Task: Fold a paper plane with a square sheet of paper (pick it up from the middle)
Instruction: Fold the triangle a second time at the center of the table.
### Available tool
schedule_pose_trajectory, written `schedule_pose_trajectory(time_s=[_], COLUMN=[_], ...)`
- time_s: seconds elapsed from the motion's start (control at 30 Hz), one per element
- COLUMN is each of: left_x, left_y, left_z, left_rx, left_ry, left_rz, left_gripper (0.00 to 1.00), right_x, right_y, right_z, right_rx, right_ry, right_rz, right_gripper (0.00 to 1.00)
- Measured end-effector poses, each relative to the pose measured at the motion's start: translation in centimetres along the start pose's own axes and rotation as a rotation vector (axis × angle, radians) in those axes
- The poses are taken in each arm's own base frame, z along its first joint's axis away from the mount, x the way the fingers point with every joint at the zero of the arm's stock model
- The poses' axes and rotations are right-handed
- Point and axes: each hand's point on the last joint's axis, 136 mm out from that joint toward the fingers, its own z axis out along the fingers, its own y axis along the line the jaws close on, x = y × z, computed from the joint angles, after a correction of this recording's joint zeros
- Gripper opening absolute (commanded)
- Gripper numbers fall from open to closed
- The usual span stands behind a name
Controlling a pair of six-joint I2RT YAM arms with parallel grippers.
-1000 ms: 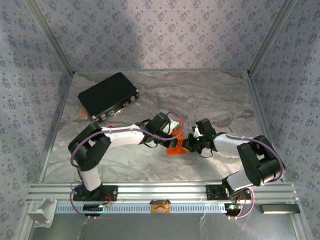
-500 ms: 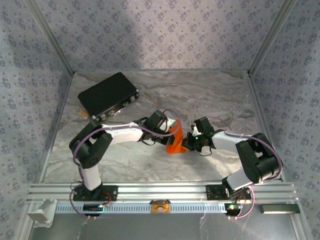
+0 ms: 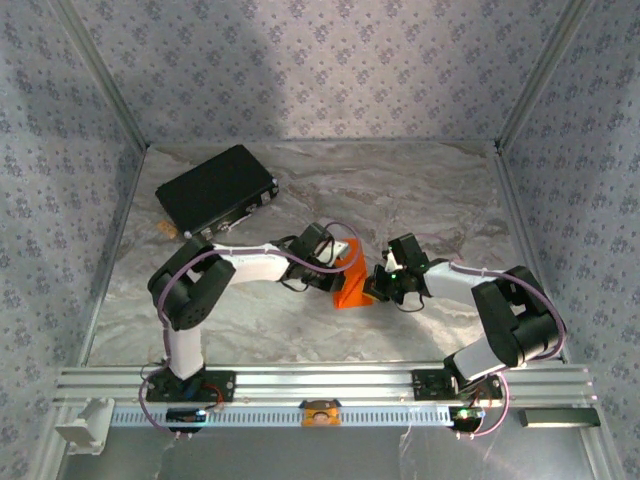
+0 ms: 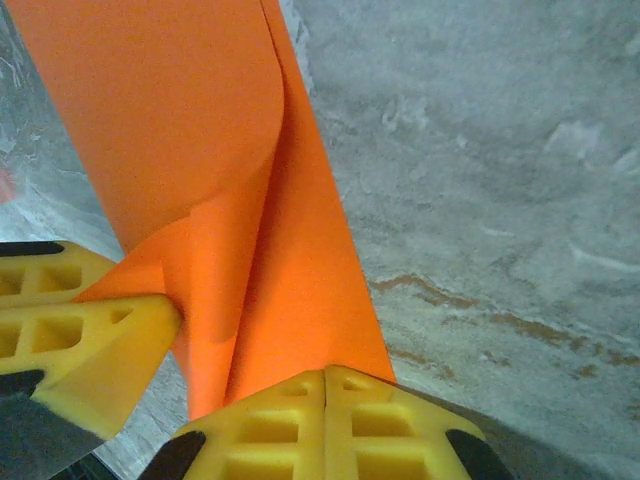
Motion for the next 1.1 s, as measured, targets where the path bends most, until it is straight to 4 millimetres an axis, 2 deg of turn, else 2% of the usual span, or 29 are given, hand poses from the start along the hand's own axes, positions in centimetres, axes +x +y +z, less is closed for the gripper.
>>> schedule_pose_trajectory(time_s=[0.33, 0.57, 0.73, 1.1], left_x=[-0.1, 0.5, 0.6, 0.3], left_y=[0.0, -0.6, -0.9, -0.7], left_z=[0.1, 0.5, 0.6, 0.6], left_rx=[0.007, 0.069, 0.094, 0.082], left_ry=[-0.013, -0.010, -0.017, -0.028], left_rz=[-0.011, -0.066, -0.107, -0.117], left_gripper=[0.00, 0.00, 0.00, 0.00], right_x=[0.1, -0.3, -0.3, 0.2], right_y=[0.1, 1.3, 1.6, 0.2], right_z=[-0.2, -1.2, -1.2, 0.0], right_rx=[0.002, -0.034, -0.049, -0.006], right_ry=[0.000, -0.033, -0.030, 0.005], right_rz=[-0.003, -0.024, -0.018, 0.012], right_gripper=[0.00, 0.02, 0.01, 0.00])
